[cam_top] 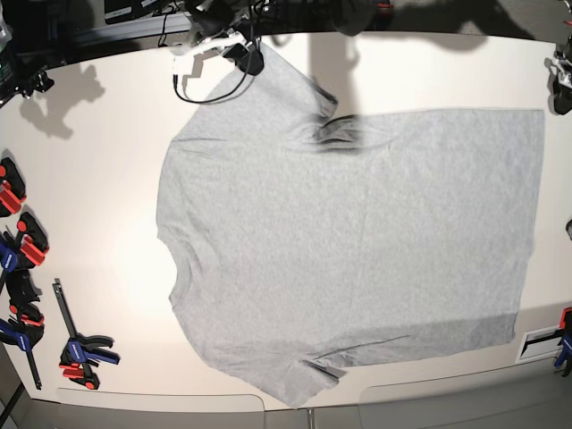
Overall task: Fold the T-shirt properly
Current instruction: 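Move the right gripper over the shirt shoulder and the left gripper to the shirt corner, then lower the left gripper and pinch the grey shirt's corner by the shoulder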
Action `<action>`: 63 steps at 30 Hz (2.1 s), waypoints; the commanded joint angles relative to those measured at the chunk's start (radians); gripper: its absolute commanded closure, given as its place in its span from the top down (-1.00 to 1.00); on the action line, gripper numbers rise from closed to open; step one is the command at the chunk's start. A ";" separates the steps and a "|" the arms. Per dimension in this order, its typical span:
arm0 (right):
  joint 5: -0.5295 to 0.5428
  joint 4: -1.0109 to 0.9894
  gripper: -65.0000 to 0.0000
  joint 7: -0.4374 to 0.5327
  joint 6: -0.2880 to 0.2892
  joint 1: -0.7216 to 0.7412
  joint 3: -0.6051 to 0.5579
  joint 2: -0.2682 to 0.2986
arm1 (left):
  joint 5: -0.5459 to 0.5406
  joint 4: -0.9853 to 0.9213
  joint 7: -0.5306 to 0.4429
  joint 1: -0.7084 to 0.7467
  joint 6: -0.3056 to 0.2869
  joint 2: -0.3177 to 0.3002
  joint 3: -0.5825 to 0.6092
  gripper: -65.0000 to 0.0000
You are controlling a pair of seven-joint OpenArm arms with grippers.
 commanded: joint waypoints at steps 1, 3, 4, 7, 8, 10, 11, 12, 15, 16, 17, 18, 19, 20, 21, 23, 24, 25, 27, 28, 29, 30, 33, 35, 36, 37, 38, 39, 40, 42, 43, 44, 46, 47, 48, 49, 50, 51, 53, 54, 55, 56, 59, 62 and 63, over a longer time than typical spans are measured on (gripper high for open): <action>0.000 0.014 -1.00 0.001 0.008 -0.011 -0.001 -0.005 | -0.014 0.010 -0.002 -0.003 -0.011 -0.029 -0.005 -0.15; 0.000 0.014 -1.00 0.001 0.008 -0.011 -0.001 -0.013 | -0.014 0.010 -0.010 -0.009 -0.011 -0.027 -0.005 -0.15; 0.000 0.014 -1.00 0.000 0.008 -0.012 -0.001 -0.014 | -0.014 0.010 -0.013 -0.013 -0.011 -0.023 -0.005 -0.15; 0.000 0.014 -1.00 -0.005 0.018 -0.011 -0.003 -0.019 | -0.014 0.010 -0.013 -0.026 -0.011 -0.008 -0.004 -0.15; -0.001 0.014 -1.00 -0.010 0.023 -0.011 -0.003 -0.019 | -0.014 0.010 -0.013 -0.027 -0.011 -0.005 -0.004 -0.15; -0.001 0.014 -1.00 -0.014 0.028 -0.011 -0.003 -0.019 | -0.014 0.010 -0.017 -0.027 -0.011 -0.002 -0.004 -0.15; -0.001 0.014 -1.00 -0.015 0.028 -0.011 -0.003 -0.019 | -0.014 0.010 -0.017 -0.027 -0.011 -0.002 -0.004 -0.15; -0.001 0.014 -1.00 -0.016 0.028 -0.011 -0.003 -0.019 | -0.014 0.010 -0.017 -0.027 -0.011 -0.003 -0.004 -0.15; -0.001 0.014 -1.00 -0.018 0.028 -0.011 -0.003 -0.019 | -0.014 0.011 -0.017 -0.027 -0.011 -0.002 -0.003 -0.15; -0.001 0.014 -1.00 -0.018 0.028 -0.011 -0.003 -0.019 | -0.014 0.011 -0.016 -0.027 -0.011 -0.002 -0.003 -0.15; -0.001 0.014 -1.00 -0.019 0.028 -0.011 -0.003 -0.019 | -0.014 0.011 -0.016 -0.027 -0.011 -0.002 -0.003 -0.15; -0.002 0.014 -1.00 -0.020 0.028 -0.011 -0.003 -0.019 | -0.014 0.011 -0.017 -0.027 -0.011 -0.002 -0.003 -0.15; -0.002 0.014 -1.00 -0.021 0.028 -0.011 -0.003 -0.019 | -0.014 0.011 -0.017 -0.027 -0.011 -0.003 -0.003 -0.15; -0.009 0.014 -1.00 -0.022 0.028 -0.012 -0.003 -0.019 | -0.014 0.011 -0.017 -0.027 -0.011 -0.003 -0.003 -0.15; -0.021 0.014 -1.00 -0.022 0.028 -0.011 -0.003 -0.019 | -0.014 0.011 -0.023 -0.029 -0.011 -0.003 -0.003 -0.15; -0.023 0.014 -1.00 -0.022 0.028 -0.011 -0.003 -0.019 | -0.014 0.011 -0.027 -0.040 -0.011 -0.003 -0.003 -0.15; -0.023 0.014 -1.00 -0.022 0.028 -0.012 -0.003 -0.019 | -0.014 0.011 -0.027 -0.045 -0.011 -0.002 -0.003 -0.15; -0.023 0.014 -1.00 -0.022 0.028 -0.011 -0.003 -0.019 | -0.014 0.011 -0.026 -0.050 -0.011 -0.002 -0.003 -0.15; -0.023 0.014 -1.00 -0.022 0.028 -0.011 -0.003 -0.019 | -0.014 0.011 -0.024 -0.064 -0.011 -0.003 -0.001 -0.15; -0.023 0.014 -1.00 -0.022 0.028 -0.011 -0.003 -0.019 | -0.014 0.011 -0.024 -0.071 -0.011 -0.003 0.008 -0.15; -0.023 0.014 -1.00 -0.022 0.028 -0.011 -0.003 -0.019 | -0.014 0.011 -0.025 -0.072 -0.011 -0.003 0.022 -0.15; -0.023 0.014 -1.00 -0.022 0.028 -0.011 -0.003 -0.019 | -0.014 0.011 -0.027 -0.075 -0.011 -0.002 0.043 -0.15; -0.023 0.014 -1.00 -0.022 0.028 -0.011 -0.003 -0.019 | -0.014 0.011 -0.035 -0.084 -0.011 -0.001 0.113 -0.15; -0.023 0.014 -1.00 -0.022 0.028 -0.011 -0.003 -0.019 | -0.014 0.011 -0.035 -0.092 -0.011 0.002 0.140 -0.15; -0.023 0.014 -1.00 -0.023 0.028 -0.011 -0.003 -0.019 | -0.014 0.011 -0.035 -0.093 -0.011 0.002 0.147 -0.15; -0.023 0.014 -1.00 -0.022 0.028 -0.011 -0.003 -0.019 | -0.014 0.011 -0.031 -0.095 -0.011 0.003 0.148 -0.15; -0.023 0.014 -1.00 -0.022 0.028 -0.011 -0.003 -0.019 | -0.014 0.011 -0.029 -0.094 -0.011 0.003 0.148 -0.15; -0.023 0.014 -1.00 -0.023 0.028 -0.011 -0.003 -0.019 | -0.014 0.011 -0.026 -0.093 -0.011 0.002 0.148 -0.15; -0.023 0.014 -1.00 -0.023 0.028 -0.011 -0.003 -0.019 | -0.014 0.011 -0.018 -0.093 -0.011 0.002 0.148 -0.15; -0.023 0.014 -1.00 -0.023 0.028 -0.011 -0.003 -0.019 | -0.014 0.011 0.008 -0.091 -0.011 0.002 0.148 -0.15; -0.023 0.014 -1.00 -0.023 0.028 -0.011 -0.003 -0.019 | -0.014 0.011 0.027 -0.091 -0.012 0.000 0.148 -0.15; -0.023 0.014 -1.00 -0.024 0.028 -0.011 -0.003 -0.019 | -0.013 0.012 0.047 -0.091 -0.012 -0.003 0.148 -0.15; -0.023 0.014 -1.00 -0.026 0.028 -0.011 -0.003 -0.019 | 0.047 0.025 0.060 -0.091 -0.011 -0.010 0.148 -0.15; -0.023 0.014 -1.00 -0.026 0.028 -0.011 -0.003 -0.019 | 0.085 0.038 0.059 -0.091 -0.011 -0.014 0.148 -0.15; -0.023 0.014 -1.00 -0.026 0.028 -0.011 -0.003 -0.019 | 0.115 0.051 0.058 -0.091 -0.010 -0.019 0.148 -0.15; -0.023 0.014 -1.00 -0.026 0.028 -0.011 -0.003 -0.019 | 0.137 0.065 0.057 -0.091 -0.010 -0.024 0.148 -0.15; -0.023 0.014 -1.00 -0.026 0.028 -0.011 -0.003 -0.019 | 0.155 0.077 0.056 -0.091 -0.004 -0.032 0.148 -0.15; -0.023 0.014 -1.00 -0.026 0.028 -0.011 -0.003 -0.019 | 0.172 0.090 0.052 -0.091 0.002 -0.039 0.148 -0.15; -0.023 0.014 -1.00 -0.026 0.028 -0.011 -0.003 -0.019 | 0.174 0.105 0.047 -0.091 0.020 -0.056 0.148 -0.15; -0.023 0.014 -1.00 -0.026 0.028 -0.011 -0.003 -0.019 | 0.172 0.110 0.045 -0.091 0.020 -0.063 0.148 -0.15; -0.023 0.014 -1.00 -0.026 0.028 -0.011 -0.003 -0.019 | 0.172 0.112 0.042 -0.091 0.020 -0.068 0.148 -0.16; -0.023 0.014 -1.00 -0.026 0.028 -0.011 -0.003 -0.019 | 0.172 0.113 0.038 -0.092 0.019 -0.072 0.148 -0.21; -0.023 0.014 -1.00 -0.026 0.028 -0.011 -0.003 -0.019 | 0.172 0.113 0.032 -0.091 0.019 -0.069 0.148 -0.45; -0.023 0.014 -1.00 -0.025 0.028 -0.011 -0.003 -0.019 | 0.169 0.113 0.024 -0.091 0.019 -0.063 0.148 -0.82; -0.024 0.014 -1.00 -0.025 0.029 -0.011 -0.003 -0.019 | 0.163 0.113 0.024 -0.091 0.019 -0.061 0.148 -0.95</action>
